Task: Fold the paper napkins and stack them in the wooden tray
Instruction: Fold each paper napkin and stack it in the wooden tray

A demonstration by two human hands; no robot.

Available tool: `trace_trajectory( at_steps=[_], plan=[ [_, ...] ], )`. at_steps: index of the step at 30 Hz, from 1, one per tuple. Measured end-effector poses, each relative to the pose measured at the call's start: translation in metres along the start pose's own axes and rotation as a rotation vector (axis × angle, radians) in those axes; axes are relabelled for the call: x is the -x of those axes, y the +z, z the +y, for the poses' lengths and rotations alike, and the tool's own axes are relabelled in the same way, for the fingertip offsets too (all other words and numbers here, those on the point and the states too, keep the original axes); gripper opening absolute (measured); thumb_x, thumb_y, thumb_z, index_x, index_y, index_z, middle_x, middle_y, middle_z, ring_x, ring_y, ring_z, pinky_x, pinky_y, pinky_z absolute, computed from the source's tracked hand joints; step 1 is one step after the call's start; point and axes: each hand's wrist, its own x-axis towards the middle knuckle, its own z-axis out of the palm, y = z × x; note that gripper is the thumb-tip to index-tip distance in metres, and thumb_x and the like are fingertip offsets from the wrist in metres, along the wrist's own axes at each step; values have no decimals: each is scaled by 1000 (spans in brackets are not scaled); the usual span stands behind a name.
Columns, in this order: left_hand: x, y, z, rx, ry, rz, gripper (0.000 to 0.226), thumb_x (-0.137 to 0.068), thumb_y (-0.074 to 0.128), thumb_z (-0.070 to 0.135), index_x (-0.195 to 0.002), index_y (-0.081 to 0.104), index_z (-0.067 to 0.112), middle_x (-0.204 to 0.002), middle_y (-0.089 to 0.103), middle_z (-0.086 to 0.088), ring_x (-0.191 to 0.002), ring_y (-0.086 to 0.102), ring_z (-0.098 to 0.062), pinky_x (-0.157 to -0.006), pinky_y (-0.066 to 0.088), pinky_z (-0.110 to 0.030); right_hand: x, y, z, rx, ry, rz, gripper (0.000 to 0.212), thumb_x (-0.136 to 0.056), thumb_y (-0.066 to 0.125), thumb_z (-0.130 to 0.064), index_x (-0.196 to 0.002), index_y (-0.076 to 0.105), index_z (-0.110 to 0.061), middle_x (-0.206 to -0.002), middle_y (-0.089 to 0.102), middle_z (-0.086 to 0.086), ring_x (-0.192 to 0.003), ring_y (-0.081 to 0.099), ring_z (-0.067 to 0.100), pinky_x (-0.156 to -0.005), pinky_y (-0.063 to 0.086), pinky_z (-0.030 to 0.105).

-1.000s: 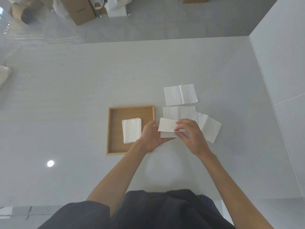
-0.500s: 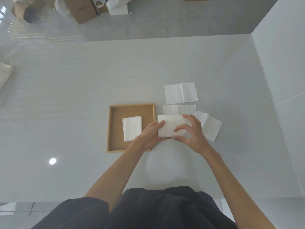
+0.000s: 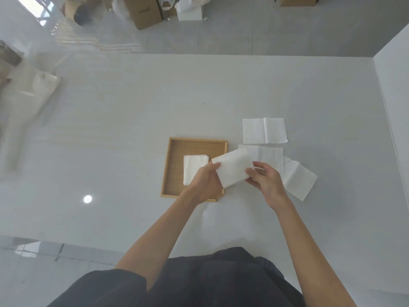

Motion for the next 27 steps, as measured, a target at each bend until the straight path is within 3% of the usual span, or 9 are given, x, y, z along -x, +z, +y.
trace_trajectory(
  at_steps=[4, 7, 9, 12, 14, 16, 18, 21, 27],
  plan=[
    [14, -25, 17, -309, -4, 40, 52, -98, 42, 61, -101, 77, 22, -94, 77, 0, -89, 73, -19, -79, 58, -38, -17, 19, -39, 452, -112, -237, 27, -86, 73, -7, -113, 68, -9, -97, 77, 8, -92, 74, 20, -76, 59, 21],
    [14, -46, 31, -474, 71, 65, 36, -94, 63, 45, -111, 73, 14, -100, 76, -1, -90, 72, -16, -70, 59, -30, -31, 51, -63, 660, -149, -383, 27, -87, 71, -8, -110, 69, -22, -101, 74, 3, -94, 71, 16, -75, 54, 19],
    [10, -61, 39, -469, 124, 95, 32, -93, 70, 32, -114, 71, 8, -100, 75, -5, -89, 72, -18, -72, 61, -32, -39, 74, -65, 565, -165, -356, 35, -89, 71, -14, -122, 64, -24, -105, 71, 4, -96, 70, 19, -76, 57, 23],
    [0, -85, 50, -352, 163, 211, 31, -92, 72, 27, -113, 69, 5, -95, 74, -5, -86, 72, -22, -70, 60, -35, -46, 97, -38, 239, 94, -344, 61, -82, 78, -43, -134, 54, -23, -117, 72, 7, -103, 72, 24, -84, 60, 39],
    [-8, -102, 57, -332, 145, 232, 30, -93, 71, 24, -113, 68, 3, -98, 73, -8, -87, 71, -24, -66, 59, -32, -52, 110, -5, 264, 211, -343, 64, -78, 81, -42, -133, 58, -18, -120, 73, 5, -105, 72, 23, -90, 58, 45],
    [-15, -115, 59, -361, 111, 230, 26, -93, 70, 20, -111, 67, 1, -104, 72, -13, -88, 72, -25, -62, 59, -30, -55, 122, 21, 213, 237, -220, 52, -83, 79, -24, -129, 60, -9, -115, 74, 9, -102, 73, 25, -88, 59, 46],
    [-23, -128, 59, -447, 100, 246, 21, -94, 68, 15, -107, 66, 0, -106, 71, -15, -87, 71, -25, -61, 59, -28, -56, 134, 37, 187, 222, -68, 39, -87, 75, -13, -122, 62, -2, -104, 75, 8, -91, 74, 22, -72, 61, 35],
    [-43, -146, 54, -683, 138, 373, 17, -92, 67, 16, -102, 70, 3, -102, 73, -13, -90, 69, -27, -73, 59, -36, -55, 151, 47, 277, 177, 36, 25, -90, 71, -14, -111, 65, -1, -95, 74, 7, -79, 70, 18, -59, 58, 23],
    [-63, -156, 38, -930, 161, 552, 14, -88, 68, 21, -88, 71, 7, -87, 72, -4, -80, 64, -19, -72, 51, -34, -55, 165, 65, 516, 3, 250, 13, -90, 69, -21, -99, 72, -11, -78, 69, -3, -63, 63, 13, -61, 50, 24]
  ],
)
